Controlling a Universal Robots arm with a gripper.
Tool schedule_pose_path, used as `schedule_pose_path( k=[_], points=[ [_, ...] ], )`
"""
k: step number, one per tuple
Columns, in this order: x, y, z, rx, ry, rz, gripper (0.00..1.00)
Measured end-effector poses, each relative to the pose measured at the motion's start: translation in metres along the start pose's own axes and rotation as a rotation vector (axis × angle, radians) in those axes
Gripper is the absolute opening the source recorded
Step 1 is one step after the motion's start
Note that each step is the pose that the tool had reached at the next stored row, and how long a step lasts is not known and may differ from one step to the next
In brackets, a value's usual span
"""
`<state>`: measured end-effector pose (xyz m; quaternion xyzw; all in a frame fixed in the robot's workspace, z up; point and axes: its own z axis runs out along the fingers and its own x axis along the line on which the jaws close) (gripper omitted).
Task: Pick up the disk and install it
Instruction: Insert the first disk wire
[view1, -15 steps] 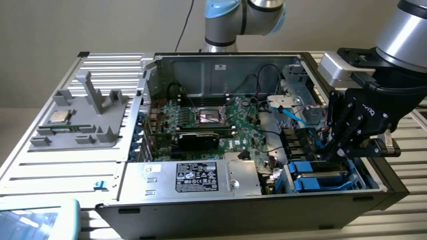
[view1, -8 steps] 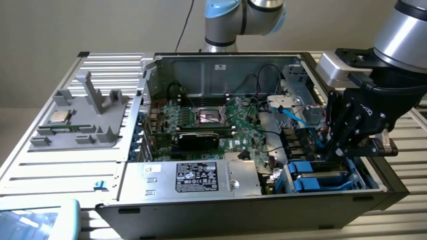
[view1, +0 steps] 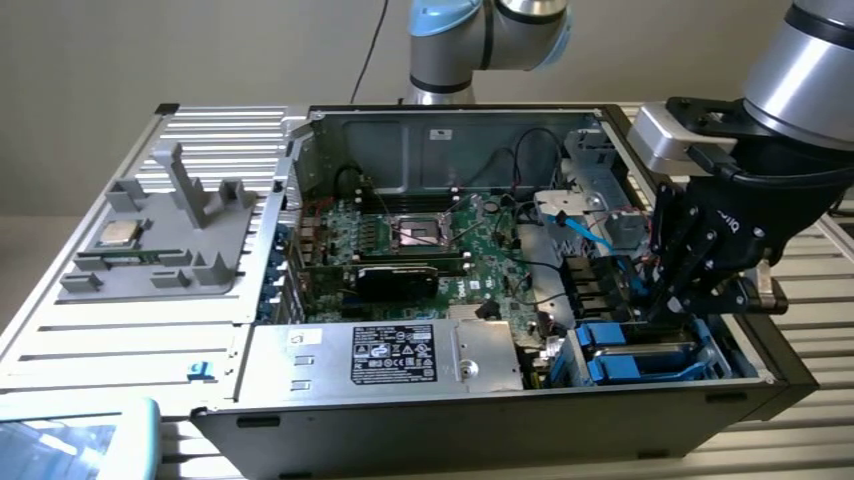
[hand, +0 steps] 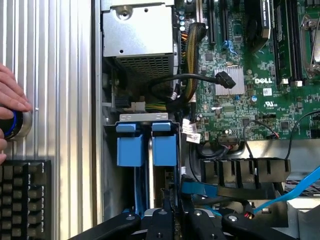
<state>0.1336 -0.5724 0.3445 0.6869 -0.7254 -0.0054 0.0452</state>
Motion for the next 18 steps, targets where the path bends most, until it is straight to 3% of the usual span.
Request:
schedule_pose_path(
  k=[5,9,10,13,15,18],
  points=[
    [-0.0001,0.0001,0.0,0.001,0.0056,0.0,0.16],
    [-0.0002,0.0006,-0.0001,0.0086,0.0227,0.002,0.16],
    [-0.0007,0.0007,0.0,0.0092,0.0241,0.001,0.16],
    [-0.0006,0.0013,0.0,0.0093,0.0239,0.0,0.16],
    [-0.0006,0.0023,0.0002,0.0103,0.0203,0.0,0.16],
    [-0.0005,0.004,0.0004,0.0164,0.0162,0.0,0.16]
  ],
)
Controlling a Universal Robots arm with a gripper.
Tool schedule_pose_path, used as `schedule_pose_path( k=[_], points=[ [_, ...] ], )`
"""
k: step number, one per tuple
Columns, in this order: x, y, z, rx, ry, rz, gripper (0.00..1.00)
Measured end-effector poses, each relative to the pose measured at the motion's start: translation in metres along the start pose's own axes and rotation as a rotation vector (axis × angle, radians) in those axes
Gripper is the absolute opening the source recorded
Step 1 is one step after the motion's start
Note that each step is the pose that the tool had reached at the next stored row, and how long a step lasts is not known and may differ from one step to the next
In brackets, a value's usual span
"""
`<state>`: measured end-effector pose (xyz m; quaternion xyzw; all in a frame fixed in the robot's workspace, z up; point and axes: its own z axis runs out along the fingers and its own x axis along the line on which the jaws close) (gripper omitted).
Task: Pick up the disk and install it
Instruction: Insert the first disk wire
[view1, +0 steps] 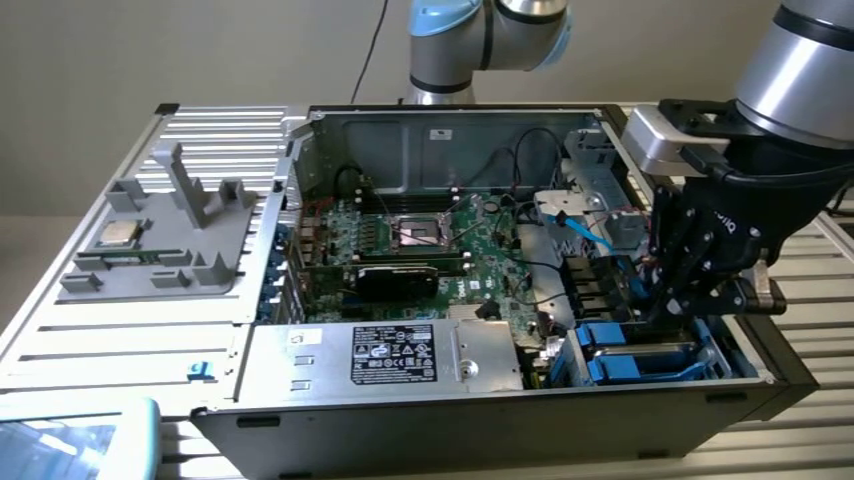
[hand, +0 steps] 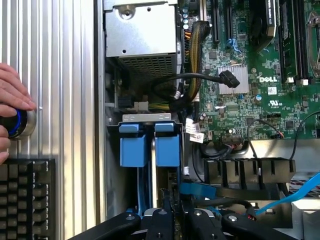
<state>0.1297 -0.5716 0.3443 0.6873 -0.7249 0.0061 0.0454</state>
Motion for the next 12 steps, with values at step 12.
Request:
schedule_pose_path(
  k=[12],
  points=[
    [0.0037,0.0006,0.0006,0.0036,-0.0156,-0.008,0.16]
  ],
)
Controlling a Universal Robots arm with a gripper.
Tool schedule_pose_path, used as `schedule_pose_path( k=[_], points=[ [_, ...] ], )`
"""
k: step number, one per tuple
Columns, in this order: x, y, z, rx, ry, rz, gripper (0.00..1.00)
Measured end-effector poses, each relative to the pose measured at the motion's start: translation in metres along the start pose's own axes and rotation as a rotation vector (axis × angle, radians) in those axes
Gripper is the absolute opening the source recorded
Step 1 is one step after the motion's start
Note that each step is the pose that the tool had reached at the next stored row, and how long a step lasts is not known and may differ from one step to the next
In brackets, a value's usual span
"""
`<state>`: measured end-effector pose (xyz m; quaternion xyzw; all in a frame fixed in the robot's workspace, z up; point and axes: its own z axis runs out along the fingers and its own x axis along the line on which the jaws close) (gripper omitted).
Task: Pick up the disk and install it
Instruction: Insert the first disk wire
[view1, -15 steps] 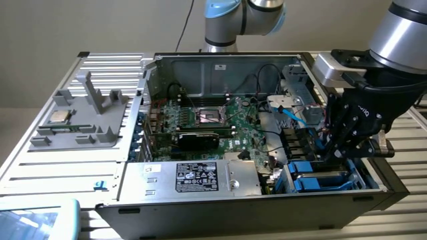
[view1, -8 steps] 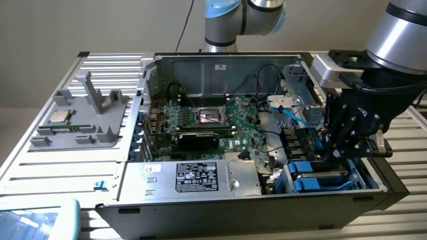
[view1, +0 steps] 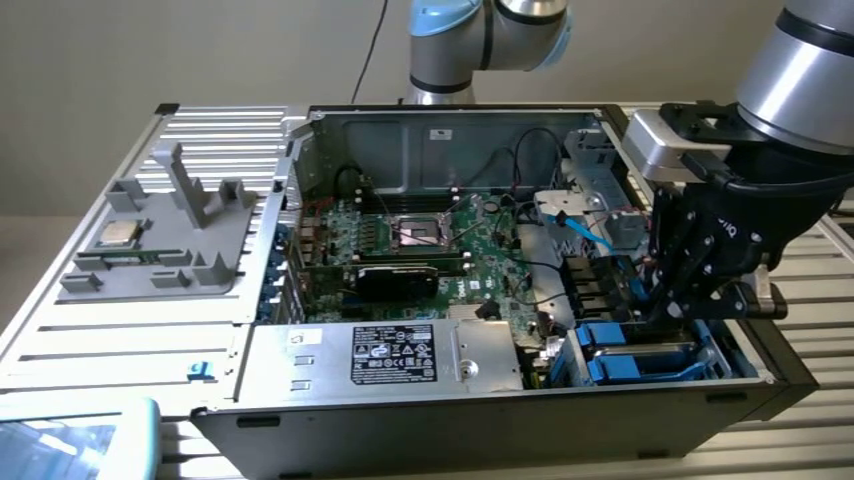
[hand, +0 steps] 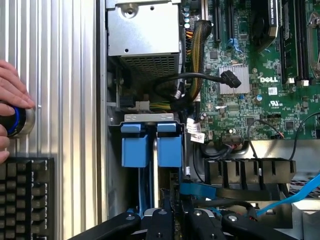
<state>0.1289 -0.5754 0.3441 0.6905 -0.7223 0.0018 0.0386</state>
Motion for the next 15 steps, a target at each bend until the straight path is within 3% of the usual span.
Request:
schedule_pose_path(
  k=[2,15],
  points=[
    [0.0,0.0,0.0002,-0.0001,-0.0033,0.0,0.16],
    [0.0001,-0.0015,0.0029,0.0006,-0.0031,-0.001,0.16]
  ],
)
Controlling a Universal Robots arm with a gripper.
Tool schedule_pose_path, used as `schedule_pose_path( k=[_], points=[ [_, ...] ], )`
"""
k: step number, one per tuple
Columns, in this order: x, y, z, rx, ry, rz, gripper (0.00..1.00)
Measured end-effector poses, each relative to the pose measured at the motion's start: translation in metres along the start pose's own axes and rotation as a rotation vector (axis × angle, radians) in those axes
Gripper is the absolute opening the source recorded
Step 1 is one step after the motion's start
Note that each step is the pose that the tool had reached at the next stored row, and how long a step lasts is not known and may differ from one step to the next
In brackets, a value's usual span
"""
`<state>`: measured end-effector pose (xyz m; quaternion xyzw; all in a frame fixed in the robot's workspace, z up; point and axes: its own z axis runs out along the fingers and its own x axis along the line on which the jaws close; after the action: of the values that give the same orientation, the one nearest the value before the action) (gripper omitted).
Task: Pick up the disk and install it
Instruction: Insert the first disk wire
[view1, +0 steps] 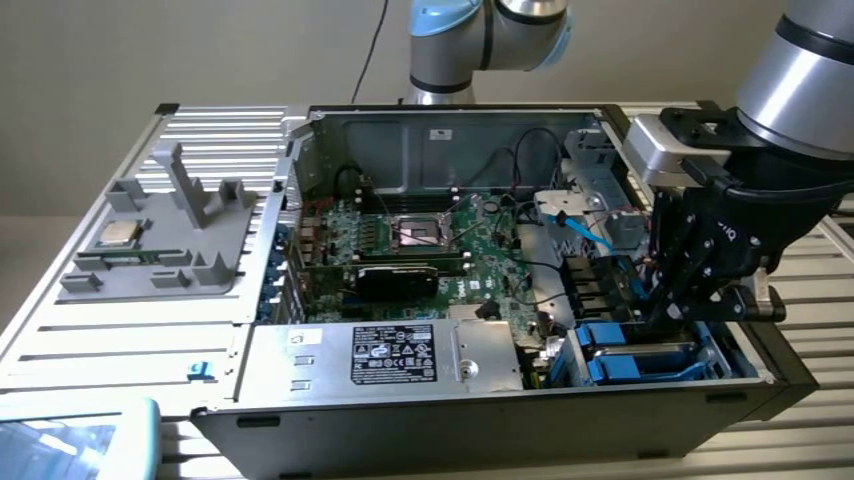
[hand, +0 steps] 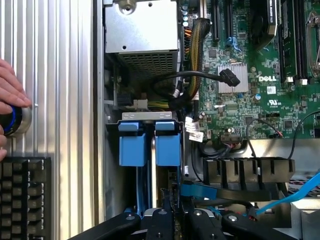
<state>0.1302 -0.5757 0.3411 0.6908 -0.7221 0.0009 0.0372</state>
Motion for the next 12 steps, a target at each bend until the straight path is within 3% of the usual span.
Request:
schedule_pose_path(
  k=[12],
  points=[
    [-0.0002,0.0006,0.0036,0.0035,0.0023,-0.001,0.16]
  ],
)
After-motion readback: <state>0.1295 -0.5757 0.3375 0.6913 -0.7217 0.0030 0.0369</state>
